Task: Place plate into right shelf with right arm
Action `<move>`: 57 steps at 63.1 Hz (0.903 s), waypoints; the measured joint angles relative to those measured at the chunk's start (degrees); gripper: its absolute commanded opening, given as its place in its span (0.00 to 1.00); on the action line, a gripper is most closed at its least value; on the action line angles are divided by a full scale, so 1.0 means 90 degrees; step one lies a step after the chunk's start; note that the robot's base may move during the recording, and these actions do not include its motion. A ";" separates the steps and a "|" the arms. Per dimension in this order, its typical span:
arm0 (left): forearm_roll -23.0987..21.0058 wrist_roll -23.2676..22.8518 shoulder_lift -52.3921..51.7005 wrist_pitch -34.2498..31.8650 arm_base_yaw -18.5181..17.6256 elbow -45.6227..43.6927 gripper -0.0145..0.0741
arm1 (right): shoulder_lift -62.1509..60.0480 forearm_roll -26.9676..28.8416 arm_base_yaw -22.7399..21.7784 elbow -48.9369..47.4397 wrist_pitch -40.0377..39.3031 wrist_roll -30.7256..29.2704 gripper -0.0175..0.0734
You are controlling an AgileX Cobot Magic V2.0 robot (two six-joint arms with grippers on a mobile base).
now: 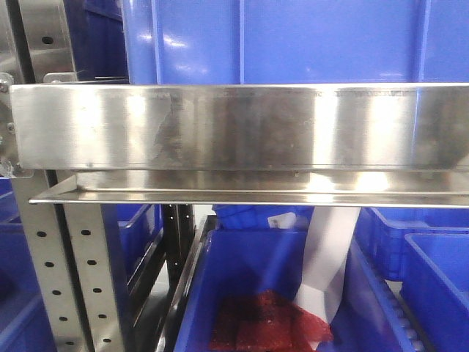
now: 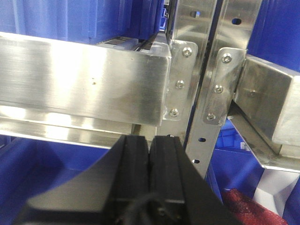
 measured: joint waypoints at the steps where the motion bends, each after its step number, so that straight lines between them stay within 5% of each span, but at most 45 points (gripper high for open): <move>1: 0.0000 0.0000 0.0000 0.0000 0.0000 0.0000 0.02 | -0.0042 0.0000 0.0000 0.0034 0.0014 0.0012 0.25; 57: 0.0000 0.0000 0.0000 0.0000 0.0000 0.0000 0.02 | -0.0180 -0.0028 0.0000 0.0118 0.0572 0.0038 0.25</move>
